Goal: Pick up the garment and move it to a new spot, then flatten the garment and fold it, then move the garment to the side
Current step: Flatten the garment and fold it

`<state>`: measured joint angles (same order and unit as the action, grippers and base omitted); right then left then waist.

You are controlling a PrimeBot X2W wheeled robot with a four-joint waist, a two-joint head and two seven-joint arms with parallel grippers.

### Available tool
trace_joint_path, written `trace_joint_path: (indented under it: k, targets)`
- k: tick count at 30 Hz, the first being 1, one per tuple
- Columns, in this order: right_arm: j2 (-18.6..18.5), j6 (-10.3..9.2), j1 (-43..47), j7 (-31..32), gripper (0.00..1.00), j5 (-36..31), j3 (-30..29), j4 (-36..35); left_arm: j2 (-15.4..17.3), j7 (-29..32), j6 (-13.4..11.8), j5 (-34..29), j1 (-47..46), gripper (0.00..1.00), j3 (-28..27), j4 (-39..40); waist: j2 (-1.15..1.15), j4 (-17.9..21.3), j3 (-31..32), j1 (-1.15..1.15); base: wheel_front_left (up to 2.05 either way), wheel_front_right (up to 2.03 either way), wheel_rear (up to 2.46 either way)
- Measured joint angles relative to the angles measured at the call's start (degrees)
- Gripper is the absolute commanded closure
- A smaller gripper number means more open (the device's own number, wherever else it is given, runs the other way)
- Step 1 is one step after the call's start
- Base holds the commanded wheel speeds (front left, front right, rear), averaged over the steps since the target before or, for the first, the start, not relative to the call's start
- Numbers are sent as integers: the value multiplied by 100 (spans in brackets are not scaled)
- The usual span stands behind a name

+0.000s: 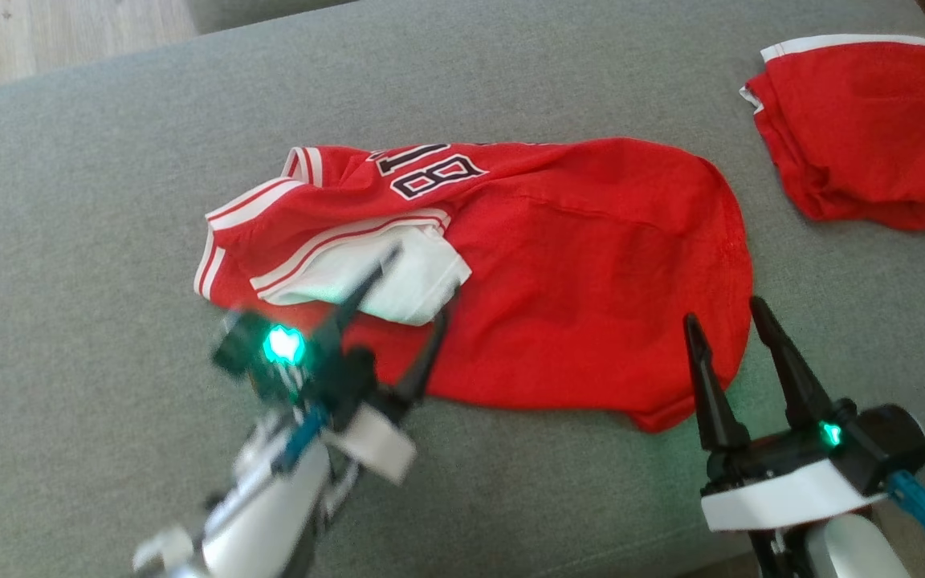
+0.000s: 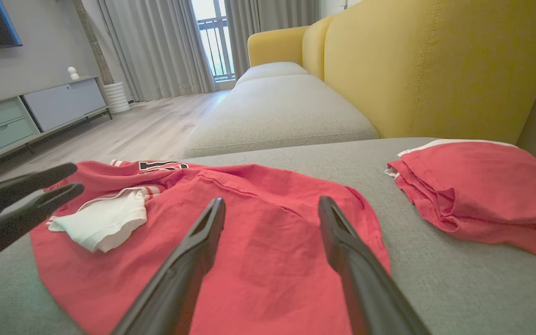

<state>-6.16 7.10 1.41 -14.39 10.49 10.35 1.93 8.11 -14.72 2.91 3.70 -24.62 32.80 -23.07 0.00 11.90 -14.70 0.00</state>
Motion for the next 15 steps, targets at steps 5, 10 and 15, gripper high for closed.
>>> trace_joint_path:
  k: [5, 10, 15]
  targets:
    - [1, 0, 115, 0, 0, 1, -23, -2, -91, 1, -37, 397, 801, 0, 52, 64, 0, -22, 47, 0, 0, 0, 0]
    - [1, 0, 121, 0, 0, 1, -3, -1, -255, 3, -141, 747, 875, 0, -159, -724, 0, -55, 28, 0, 0, 0, 0]
    - [-3, 0, 118, 0, 0, 1, 42, 0, -442, 97, -130, 1009, 111, 0, -257, -1645, 0, -38, -3, 0, 0, 0, 0]
